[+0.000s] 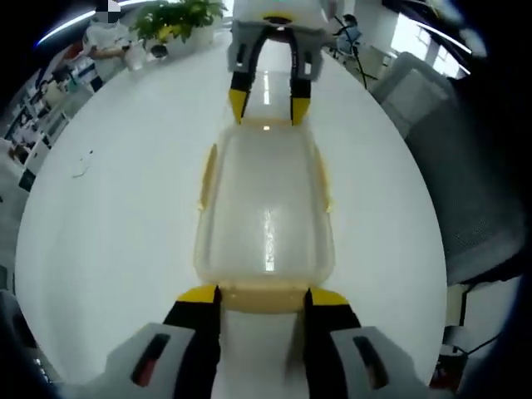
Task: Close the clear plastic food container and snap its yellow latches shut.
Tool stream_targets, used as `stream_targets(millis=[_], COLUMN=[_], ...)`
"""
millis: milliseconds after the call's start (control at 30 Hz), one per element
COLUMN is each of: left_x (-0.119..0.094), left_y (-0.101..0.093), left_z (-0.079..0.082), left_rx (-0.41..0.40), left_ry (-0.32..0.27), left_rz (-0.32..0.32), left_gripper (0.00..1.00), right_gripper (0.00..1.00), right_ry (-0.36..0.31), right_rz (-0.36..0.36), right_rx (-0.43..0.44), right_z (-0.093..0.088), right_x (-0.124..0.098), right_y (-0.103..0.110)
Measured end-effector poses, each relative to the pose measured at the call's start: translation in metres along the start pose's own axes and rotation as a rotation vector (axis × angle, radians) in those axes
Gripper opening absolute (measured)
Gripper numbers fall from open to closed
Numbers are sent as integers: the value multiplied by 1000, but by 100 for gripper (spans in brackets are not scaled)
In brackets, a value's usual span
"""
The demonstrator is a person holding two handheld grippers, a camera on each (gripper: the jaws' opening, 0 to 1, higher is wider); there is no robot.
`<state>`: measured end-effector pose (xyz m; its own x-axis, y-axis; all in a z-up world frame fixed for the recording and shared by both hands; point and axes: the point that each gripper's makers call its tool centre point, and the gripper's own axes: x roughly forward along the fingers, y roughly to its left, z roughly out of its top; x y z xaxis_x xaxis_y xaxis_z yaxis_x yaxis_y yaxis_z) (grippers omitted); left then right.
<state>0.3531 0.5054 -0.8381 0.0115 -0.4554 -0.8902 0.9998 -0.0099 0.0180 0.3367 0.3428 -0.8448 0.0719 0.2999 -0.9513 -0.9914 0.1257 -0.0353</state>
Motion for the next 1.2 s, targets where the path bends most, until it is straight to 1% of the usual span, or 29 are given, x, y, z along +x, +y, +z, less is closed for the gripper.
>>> stream_targets(millis=[67, 133, 200, 300, 467, 533, 600, 767, 933, 1100, 1200], left_x=[2, 5, 6, 5, -6, -10, -13, -17, -26, -35, -36], left_y=[-3, -3, -4, -6, 3, 2, 1, 4, 9, 18, 18], left_z=[-3, -3, -4, -3, 3, 5, 6, 7, 15, 24, 27], left_rx=[8, 6, -20, -7, -7, -19, -19, -31, -40, -9, -17], left_ry=[8, 6, 13, 14, -20, -31, -35, -41, -69, -77, -91], left_rz=[-5, -3, -8, -1, 22, 9, 5, 13, 23, 57, 54], left_gripper=[33, 33, 33, 33, 33, 33, 33, 33, 33, 33, 33], right_gripper=[35, 35, 35, 35, 35, 35, 35, 35, 35, 35, 35], right_ry=[-10, -2, 6, 6, -20, -23, -22, -25, -30, -30, -34], right_rz=[16, 9, 1, -2, -11, -3, 9, 1, -1, -30, -28], right_rx=[8, 9, 6, 0, 9, 6, 4, -25, -34, -43, -35], right_z=[2, 2, 1, 1, 4, 6, 8, 12, 13, 14, 13], right_x=[0, 1, 1, -1, -13, -16, -18, -26, -40, -52, -57], right_y=[5, 6, 6, 6, -4, -4, -3, -8, -15, -23, -23])
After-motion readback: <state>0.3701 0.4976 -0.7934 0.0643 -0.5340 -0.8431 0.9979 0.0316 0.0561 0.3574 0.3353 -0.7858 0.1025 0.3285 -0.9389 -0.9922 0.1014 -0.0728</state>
